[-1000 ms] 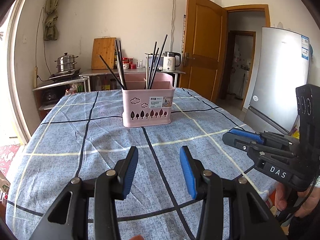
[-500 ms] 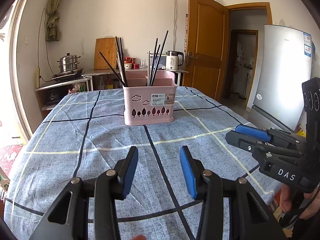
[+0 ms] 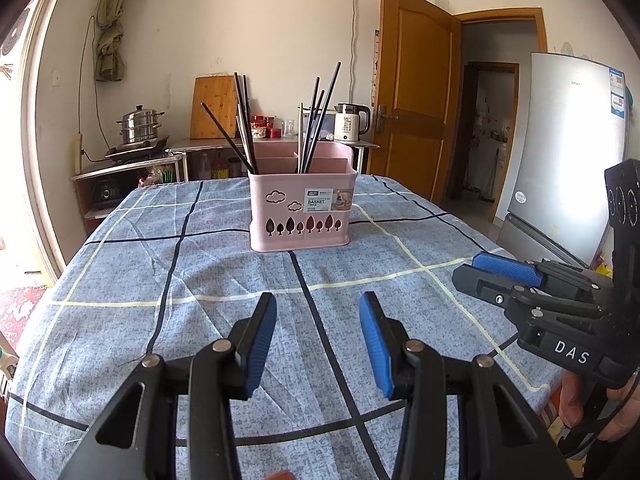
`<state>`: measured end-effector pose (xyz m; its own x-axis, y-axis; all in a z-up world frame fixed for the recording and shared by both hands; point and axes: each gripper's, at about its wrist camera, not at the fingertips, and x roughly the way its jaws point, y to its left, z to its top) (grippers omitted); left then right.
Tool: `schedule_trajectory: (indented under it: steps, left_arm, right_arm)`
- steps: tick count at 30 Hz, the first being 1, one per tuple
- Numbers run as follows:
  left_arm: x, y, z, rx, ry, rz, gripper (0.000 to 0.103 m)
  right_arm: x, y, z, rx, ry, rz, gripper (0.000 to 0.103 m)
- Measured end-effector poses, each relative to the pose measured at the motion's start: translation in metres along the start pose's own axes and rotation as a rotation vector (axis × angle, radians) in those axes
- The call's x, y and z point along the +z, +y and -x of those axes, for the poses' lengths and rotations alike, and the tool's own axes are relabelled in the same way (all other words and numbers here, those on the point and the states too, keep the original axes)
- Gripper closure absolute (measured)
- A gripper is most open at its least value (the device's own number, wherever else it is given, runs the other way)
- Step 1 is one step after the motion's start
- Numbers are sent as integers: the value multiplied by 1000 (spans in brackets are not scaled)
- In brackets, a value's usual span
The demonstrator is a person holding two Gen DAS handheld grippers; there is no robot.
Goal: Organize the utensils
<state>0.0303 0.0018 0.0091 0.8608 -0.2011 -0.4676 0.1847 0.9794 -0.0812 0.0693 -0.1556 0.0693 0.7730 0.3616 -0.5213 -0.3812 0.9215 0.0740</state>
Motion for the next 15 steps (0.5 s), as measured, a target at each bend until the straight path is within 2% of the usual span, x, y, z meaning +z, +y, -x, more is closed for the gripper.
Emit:
schedule_trajectory:
  steps: [15]
  left_arm:
    - [-1,-2,3,0,-8,2,58]
  right_arm:
    - [0,1,0,2,3,2,69]
